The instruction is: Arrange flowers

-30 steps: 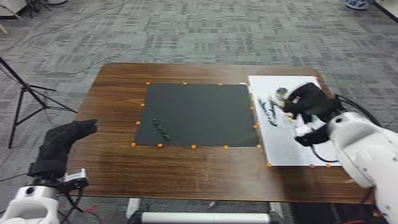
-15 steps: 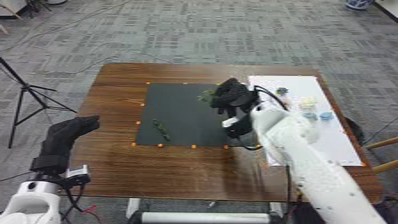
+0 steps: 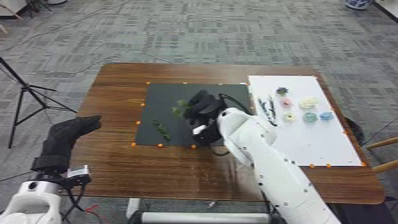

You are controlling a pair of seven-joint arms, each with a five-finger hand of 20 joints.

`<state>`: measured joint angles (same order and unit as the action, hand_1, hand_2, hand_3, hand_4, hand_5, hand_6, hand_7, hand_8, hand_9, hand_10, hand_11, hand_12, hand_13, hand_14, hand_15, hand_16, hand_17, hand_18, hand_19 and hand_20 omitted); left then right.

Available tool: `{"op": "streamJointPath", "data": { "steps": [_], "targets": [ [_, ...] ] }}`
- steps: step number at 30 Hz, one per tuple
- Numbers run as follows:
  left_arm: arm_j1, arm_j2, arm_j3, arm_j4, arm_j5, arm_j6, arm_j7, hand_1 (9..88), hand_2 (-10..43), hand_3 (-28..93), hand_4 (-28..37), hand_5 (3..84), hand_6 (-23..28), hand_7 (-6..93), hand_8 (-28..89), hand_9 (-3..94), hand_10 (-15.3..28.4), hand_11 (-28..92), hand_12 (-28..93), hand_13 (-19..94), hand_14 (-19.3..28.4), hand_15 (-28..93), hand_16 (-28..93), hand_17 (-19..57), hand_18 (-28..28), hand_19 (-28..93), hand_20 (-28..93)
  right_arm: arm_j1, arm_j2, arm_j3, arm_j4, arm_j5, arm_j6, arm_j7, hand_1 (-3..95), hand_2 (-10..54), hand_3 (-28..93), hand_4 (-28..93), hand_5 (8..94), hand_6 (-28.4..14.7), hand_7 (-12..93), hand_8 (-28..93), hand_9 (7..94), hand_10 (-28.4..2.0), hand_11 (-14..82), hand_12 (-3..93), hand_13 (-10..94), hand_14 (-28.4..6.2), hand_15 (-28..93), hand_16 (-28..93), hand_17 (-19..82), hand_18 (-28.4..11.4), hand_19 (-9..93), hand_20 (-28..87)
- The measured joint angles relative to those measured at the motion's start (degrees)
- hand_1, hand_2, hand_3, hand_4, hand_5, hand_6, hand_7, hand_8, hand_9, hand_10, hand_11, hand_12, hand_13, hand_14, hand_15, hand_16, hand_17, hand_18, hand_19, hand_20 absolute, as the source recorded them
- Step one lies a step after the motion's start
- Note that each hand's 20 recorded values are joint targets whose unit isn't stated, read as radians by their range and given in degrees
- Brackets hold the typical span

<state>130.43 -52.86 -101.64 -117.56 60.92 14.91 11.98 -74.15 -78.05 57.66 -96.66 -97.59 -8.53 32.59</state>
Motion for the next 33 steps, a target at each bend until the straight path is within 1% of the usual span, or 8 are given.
{"op": "streamJointPath", "data": {
  "steps": [5, 10, 13, 16, 26, 30, 32, 33],
  "targets": [
    [-0.16, 0.00, 0.25, 0.02, 0.00, -0.62, -0.11, 19.2, 3.0, 68, -28.3, 56.2, 1.5, 13.2, -9, 54.2, 14.5, 19, 11, 41, 17.1, 14, 1, 4.8, 12.3, 10, 16, -0.35, -1.13, -0.32, 1.54, 0.50, -0.86, 0.24, 55.1, -9.5, 53, -8, 65.2, -5.7, 34, 18, 87.8, -12.5, 15.7, 20.8, 94, -2.7, 50, 26, 67, -9.8, 90, 34],
    [-0.40, -0.18, 0.48, 0.05, 0.10, -1.46, -0.38, 19.3, 2.6, 68, -28.3, 56.1, 1.4, 13.3, -9, 53.8, 14.5, 19, 11, 41, 17.1, 14, 1, 4.5, 12.3, 10, 17, -0.73, -1.36, -0.72, 2.43, -0.21, -0.81, 0.05, 50.4, -9.5, 57, -9, 64.0, -5.6, 25, 18, 82.4, -13.7, 16.3, 18.7, 94, -3.2, 48, 28, 67, -10.1, 90, 34],
    [-0.54, -0.23, 0.59, 0.09, 0.12, -1.97, -0.62, 19.6, 2.5, 68, -28.3, 56.1, 1.4, 13.4, -9, 53.7, 14.5, 19, 11, 41, 17.1, 14, 1, 4.4, 12.4, 10, 17, -0.74, -1.38, -0.75, 2.89, -0.72, -0.64, -0.17, 47.1, -9.5, 60, -11, 63.0, -5.6, 23, 13, 78.8, -14.2, 15.5, 18.3, 94, -3.6, 46, 29, 66, -10.3, 91, 33],
    [-0.71, -0.24, 0.74, 0.13, 0.14, -2.32, -0.78, 19.7, 2.5, 68, -28.3, 56.1, 1.2, 13.4, -9, 53.7, 14.5, 19, 11, 40, 17.1, 14, 1, 4.4, 12.4, 10, 17, -0.71, -1.20, -0.95, 2.95, -1.71, -0.46, -0.72, 43.4, -9.5, 63, -11, 59.9, -4.7, 21, -4, 75.7, -15.1, 14.5, 18.0, 94, -4.0, 45, 30, 66, -10.2, 91, 33],
    [-1.24, -0.23, 1.22, 0.37, 0.29, -3.27, -1.16, 20.6, 1.9, 68, -28.3, 56.0, 0.5, 13.8, -9, 53.5, 14.3, 19, 11, 40, 17.1, 14, 1, 4.3, 12.5, 10, 16, -0.45, -0.41, 0.44, 2.54, -1.37, -1.04, -1.79, 34.4, -9.5, 59, -9, 47.9, -4.9, 10, -5, 67.6, -19.1, 9.5, 16.3, 93, -5.6, 39, 33, 66, -9.2, 89, 33],
    [-1.42, -0.22, 1.40, 0.42, 0.43, -3.84, -1.40, 20.8, 1.8, 68, -28.3, 56.0, 0.6, 13.8, -9, 53.4, 14.4, 19, 11, 40, 17.0, 14, 1, 4.3, 12.5, 10, 16, -0.50, -0.25, 2.54, 1.50, 0.63, -1.37, -2.12, 31.6, -9.5, 58, -8, 47.7, -4.7, 9, -4, 67.3, -18.9, 9.6, 16.8, 93, -6.2, 39, 33, 65, -9.8, 88, 33],
    [-1.48, -0.22, 1.42, 0.44, 0.54, -4.07, -1.50, 20.9, 1.8, 68, -28.3, 56.0, 0.6, 13.7, -9, 53.4, 14.3, 19, 11, 40, 17.0, 14, 1, 4.3, 12.5, 10, 16, -0.81, -0.02, 4.14, 0.39, 2.47, -1.40, -2.47, 29.4, -9.5, 59, -8, 51.6, -5.0, 11, -4, 69.3, -18.5, 10.6, 17.5, 93, -6.5, 39, 33, 65, -10.2, 89, 33],
    [-1.49, -0.23, 1.42, 0.44, 0.59, -4.16, -1.52, 20.9, 1.7, 68, -28.3, 56.0, 0.5, 13.8, -9, 53.4, 14.3, 19, 11, 40, 17.0, 14, 1, 4.2, 12.5, 10, 16, -1.12, 0.21, 5.09, -0.55, 3.56, -1.40, -2.69, 27.7, -7.6, 59, -8, 54.9, -5.3, 12, -4, 70.8, -18.4, 11.1, 17.8, 93, -6.8, 40, 33, 65, -10.6, 89, 34]
  ]
}}
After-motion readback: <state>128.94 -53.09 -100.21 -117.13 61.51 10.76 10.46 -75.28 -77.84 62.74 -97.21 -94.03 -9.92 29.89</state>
